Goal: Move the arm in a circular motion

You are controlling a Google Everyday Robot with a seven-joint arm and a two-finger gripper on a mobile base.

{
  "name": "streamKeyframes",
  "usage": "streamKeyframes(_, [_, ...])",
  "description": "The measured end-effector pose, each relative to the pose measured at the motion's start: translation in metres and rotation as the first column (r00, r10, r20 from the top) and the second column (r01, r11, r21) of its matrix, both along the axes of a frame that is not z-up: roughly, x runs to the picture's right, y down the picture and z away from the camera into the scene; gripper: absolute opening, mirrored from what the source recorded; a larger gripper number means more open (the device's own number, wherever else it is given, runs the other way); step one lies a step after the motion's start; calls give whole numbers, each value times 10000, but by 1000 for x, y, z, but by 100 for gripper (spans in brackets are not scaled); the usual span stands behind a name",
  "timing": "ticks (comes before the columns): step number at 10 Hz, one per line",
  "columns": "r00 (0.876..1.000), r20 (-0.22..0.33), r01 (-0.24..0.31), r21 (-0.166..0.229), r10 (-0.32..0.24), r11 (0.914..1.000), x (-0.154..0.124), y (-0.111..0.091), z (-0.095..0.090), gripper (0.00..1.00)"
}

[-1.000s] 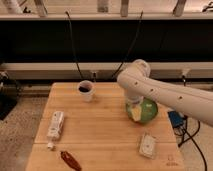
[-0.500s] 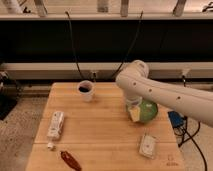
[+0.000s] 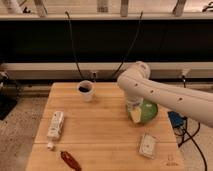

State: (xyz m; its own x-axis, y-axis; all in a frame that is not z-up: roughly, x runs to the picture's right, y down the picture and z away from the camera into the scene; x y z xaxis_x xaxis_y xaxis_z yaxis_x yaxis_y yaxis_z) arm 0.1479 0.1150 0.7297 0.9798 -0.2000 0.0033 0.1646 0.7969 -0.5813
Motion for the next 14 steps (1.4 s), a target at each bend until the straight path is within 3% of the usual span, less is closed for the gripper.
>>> streamKeyframes(5, [10000,1,-9,-98,9,10000,1,6,0,80])
streamKeyframes(14, [9958,-318,-860,-191,854,9961,28,21,-1,80])
